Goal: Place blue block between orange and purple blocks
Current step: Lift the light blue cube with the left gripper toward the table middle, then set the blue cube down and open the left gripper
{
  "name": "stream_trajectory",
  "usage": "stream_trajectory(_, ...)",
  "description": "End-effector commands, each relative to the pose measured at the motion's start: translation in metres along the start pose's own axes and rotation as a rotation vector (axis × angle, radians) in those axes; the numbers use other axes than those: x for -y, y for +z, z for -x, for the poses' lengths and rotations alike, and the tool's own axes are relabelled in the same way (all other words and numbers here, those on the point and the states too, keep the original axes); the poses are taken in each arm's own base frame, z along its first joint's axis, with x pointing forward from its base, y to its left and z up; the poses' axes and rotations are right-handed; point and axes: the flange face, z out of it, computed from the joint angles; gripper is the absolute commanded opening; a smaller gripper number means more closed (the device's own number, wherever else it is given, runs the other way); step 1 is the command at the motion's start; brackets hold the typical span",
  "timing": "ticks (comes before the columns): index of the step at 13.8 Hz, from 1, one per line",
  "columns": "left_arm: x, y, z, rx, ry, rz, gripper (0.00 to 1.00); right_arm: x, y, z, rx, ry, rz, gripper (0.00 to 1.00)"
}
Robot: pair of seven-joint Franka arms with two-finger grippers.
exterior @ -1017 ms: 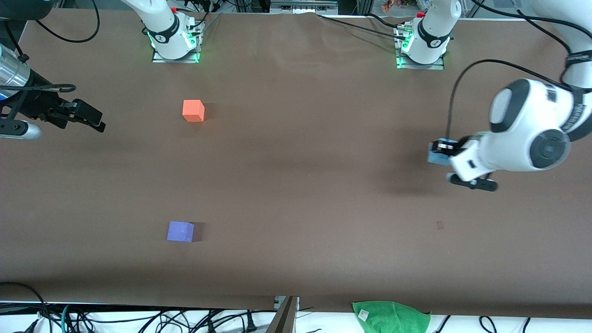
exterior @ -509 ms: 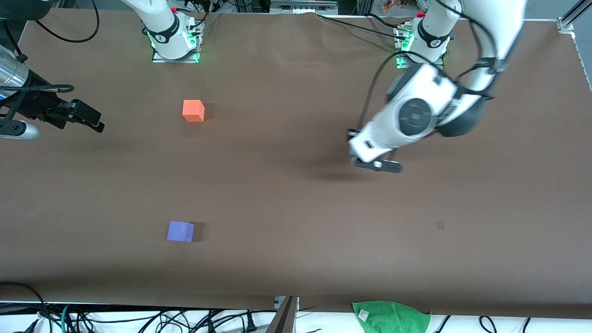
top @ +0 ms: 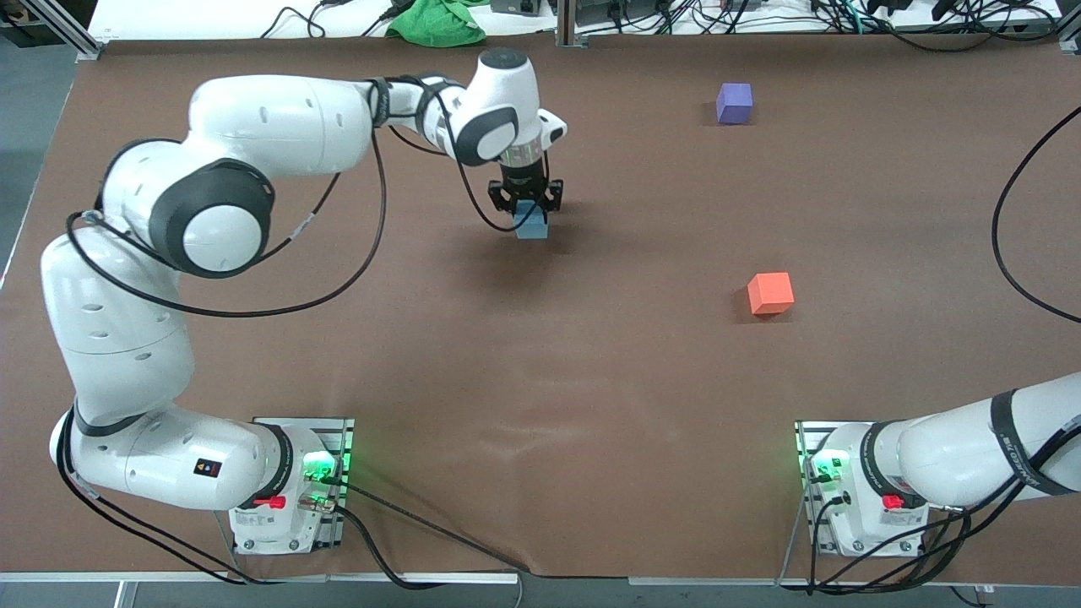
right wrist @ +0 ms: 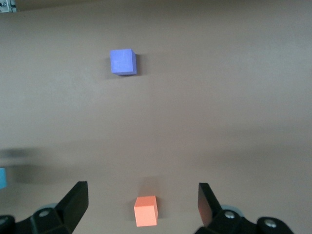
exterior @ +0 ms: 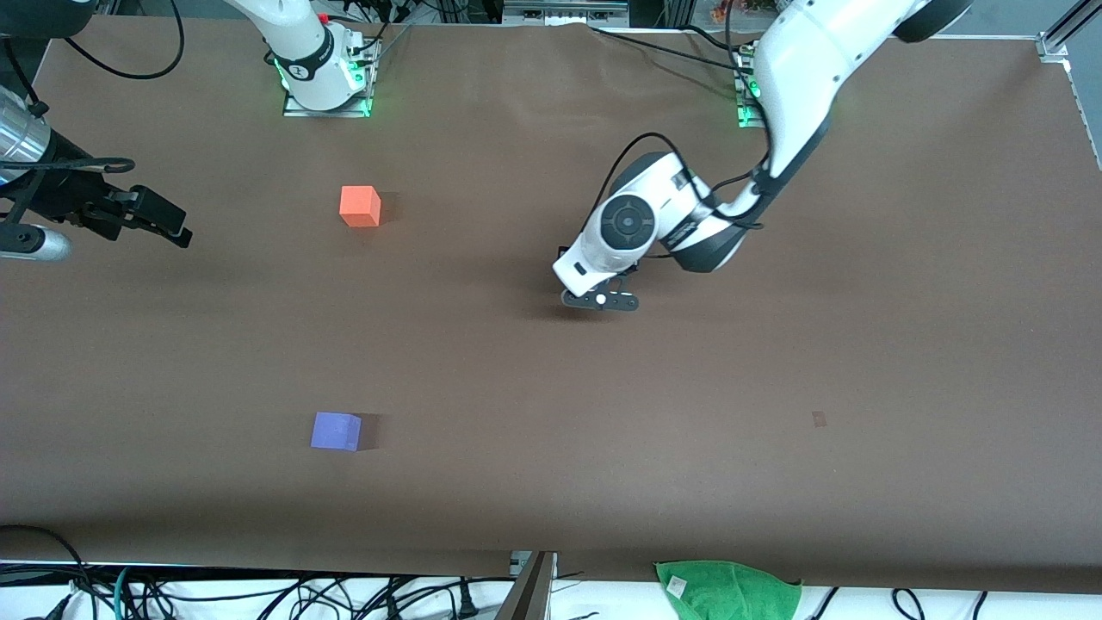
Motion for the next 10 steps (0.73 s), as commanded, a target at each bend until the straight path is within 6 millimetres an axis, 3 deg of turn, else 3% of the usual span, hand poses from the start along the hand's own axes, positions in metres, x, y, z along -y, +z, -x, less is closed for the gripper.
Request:
stream_trajectory(1, -0.010, 0.022, -0.004, -0.049, -0.038, -0.039, 0.38, 0.005, -0.006, -0.006, -0.044, -0.018, 0.003, 0.99)
stream_trajectory(3, -0.013, 0.029, -0.001, -0.056, -0.041, -0.058, 0.54, 0.004, 0.003, -0.010, -0.028, -0.017, 0.008, 0.99)
stream_trajectory(4, -0.011, 0.026, -0.003, -0.059, -0.045, -0.057, 1.00, 0.001, 0.008, -0.012, -0.019, -0.013, 0.011, 0.99)
stream_trajectory(8, -0.015, 0.008, 0.001, -0.075, -0.039, -0.054, 1.00, 0.008, 0.047, -0.021, 0.052, -0.018, 0.033, 0.99)
stream_trajectory(10, -0.017, -0.027, 0.012, -0.076, -0.033, -0.085, 1.00, 0.011, 0.059, -0.019, 0.098, -0.035, 0.042, 0.99)
